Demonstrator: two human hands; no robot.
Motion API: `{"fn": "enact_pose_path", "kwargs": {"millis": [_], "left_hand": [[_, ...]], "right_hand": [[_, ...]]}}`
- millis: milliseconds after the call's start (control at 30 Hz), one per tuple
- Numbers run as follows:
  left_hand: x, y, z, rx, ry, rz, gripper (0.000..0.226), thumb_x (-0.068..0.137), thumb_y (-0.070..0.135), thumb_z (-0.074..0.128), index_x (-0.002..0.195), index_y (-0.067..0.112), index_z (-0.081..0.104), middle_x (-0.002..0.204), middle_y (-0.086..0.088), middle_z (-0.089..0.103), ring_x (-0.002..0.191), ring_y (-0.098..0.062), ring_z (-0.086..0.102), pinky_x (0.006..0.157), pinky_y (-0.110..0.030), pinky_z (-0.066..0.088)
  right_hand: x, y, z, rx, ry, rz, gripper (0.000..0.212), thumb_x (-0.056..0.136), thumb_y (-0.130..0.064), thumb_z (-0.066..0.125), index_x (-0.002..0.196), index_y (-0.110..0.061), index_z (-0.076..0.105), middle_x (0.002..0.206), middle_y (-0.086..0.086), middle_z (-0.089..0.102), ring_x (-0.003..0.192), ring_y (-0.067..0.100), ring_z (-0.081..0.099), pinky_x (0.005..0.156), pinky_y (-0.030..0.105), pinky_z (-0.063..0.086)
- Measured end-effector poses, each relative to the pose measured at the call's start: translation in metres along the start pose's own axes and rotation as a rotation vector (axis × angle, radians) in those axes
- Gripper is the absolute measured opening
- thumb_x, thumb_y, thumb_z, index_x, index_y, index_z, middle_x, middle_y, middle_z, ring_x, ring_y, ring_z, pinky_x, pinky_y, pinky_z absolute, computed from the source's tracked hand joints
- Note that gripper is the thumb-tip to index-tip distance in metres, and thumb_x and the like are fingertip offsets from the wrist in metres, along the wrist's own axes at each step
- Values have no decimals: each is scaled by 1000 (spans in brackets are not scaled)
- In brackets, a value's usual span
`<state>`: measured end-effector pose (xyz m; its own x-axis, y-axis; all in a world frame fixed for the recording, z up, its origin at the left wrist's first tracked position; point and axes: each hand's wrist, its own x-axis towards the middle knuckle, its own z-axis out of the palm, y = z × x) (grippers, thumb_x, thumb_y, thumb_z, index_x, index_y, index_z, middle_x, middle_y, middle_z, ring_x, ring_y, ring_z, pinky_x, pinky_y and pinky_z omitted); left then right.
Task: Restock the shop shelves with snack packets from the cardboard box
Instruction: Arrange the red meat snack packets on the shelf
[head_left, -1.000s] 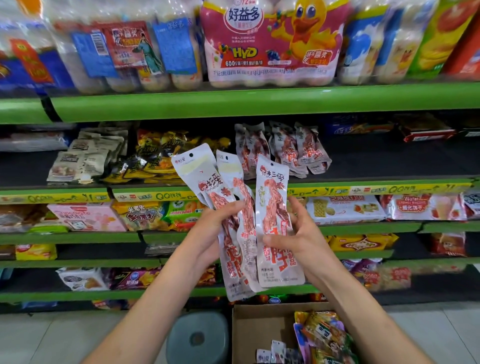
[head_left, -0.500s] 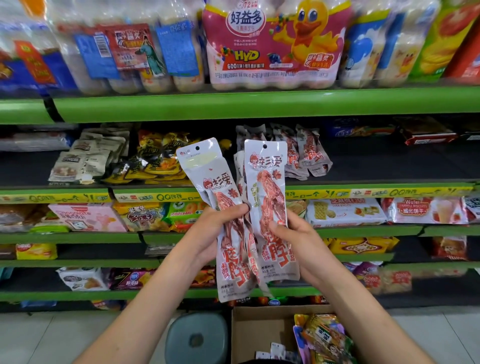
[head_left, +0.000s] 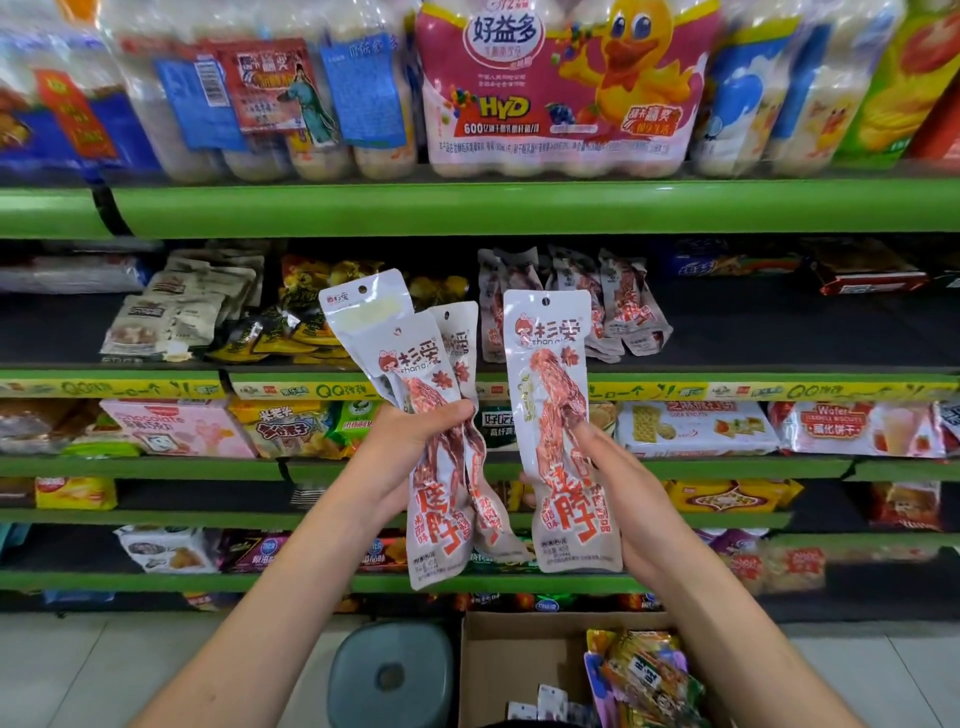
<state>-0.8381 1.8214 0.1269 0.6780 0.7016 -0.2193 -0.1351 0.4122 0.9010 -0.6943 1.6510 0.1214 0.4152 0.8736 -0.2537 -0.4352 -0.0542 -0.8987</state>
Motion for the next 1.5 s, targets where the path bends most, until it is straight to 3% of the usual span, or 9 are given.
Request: {"fn": "enact_pose_path", "kwargs": {"millis": [167,433,600,833,933,1233,1333,1433,1500], "left_hand": [[1,1,-1,-19,-2,-1,40,65,14,83,103,18,73,95,-8,78,86,-25,76,64,-34,61],[5,3,1,-5,62,4,37,78,9,79,114,12,70,93,-6,79,81,-22,77,61,-32,60],[10,5,-4,-4,91,-6,24,84,7,76,107,14,70,86,-6,78,76,-23,76,62,-36,61],[13,13,-12,-17,116,-21,23,84,8,77,105,12,70,85,-7,78,76,-25,76,65,-37,61],[13,15,-14,-17,117,-28,23,84,9,77,106,11,70,85,-8,78,75,-25,76,61,-35,61],[12,17,-27,-53,136,-38,29,84,9,77,112,11,69,90,-7,79,80,-25,77,65,-36,60],[12,16,-27,-57,151,-55,29,84,10,78,111,10,70,90,-9,79,80,-26,77,65,-36,60],[14,13,-23,-60,151,-59,23,85,8,77,106,11,70,88,-8,79,78,-26,77,62,-35,61],[17,12,-20,-61,138,-58,21,85,8,77,105,11,71,88,-8,79,78,-26,77,61,-34,60]], "right_hand": [[-1,-2,1,21,22,32,47,81,-47,63,123,-25,64,109,16,75,93,30,75,71,35,62],[1,-6,4,8,71,56,44,85,-45,64,123,-23,63,112,15,75,95,31,75,77,40,62],[17,-25,4,-231,89,64,21,94,-19,66,113,-27,66,96,6,78,75,21,75,61,30,59],[119,-97,7,-654,270,-116,15,91,-33,70,92,-18,72,72,-4,76,61,12,69,54,21,55],[177,-109,4,-748,359,-157,22,88,-31,75,103,-15,70,87,2,73,71,16,68,69,28,54],[237,-107,-12,-1255,527,-71,50,97,-54,53,100,-5,65,119,20,69,82,28,67,62,26,42],[226,-100,-13,-1447,552,-45,56,98,-55,48,125,-7,60,134,18,61,113,33,63,84,34,46],[192,-102,2,-1446,583,-226,49,99,-47,50,137,-16,54,139,18,55,131,37,48,107,41,39],[159,-98,16,-1259,515,-436,37,97,-34,57,129,-15,59,129,16,60,121,33,52,98,35,42]]}}
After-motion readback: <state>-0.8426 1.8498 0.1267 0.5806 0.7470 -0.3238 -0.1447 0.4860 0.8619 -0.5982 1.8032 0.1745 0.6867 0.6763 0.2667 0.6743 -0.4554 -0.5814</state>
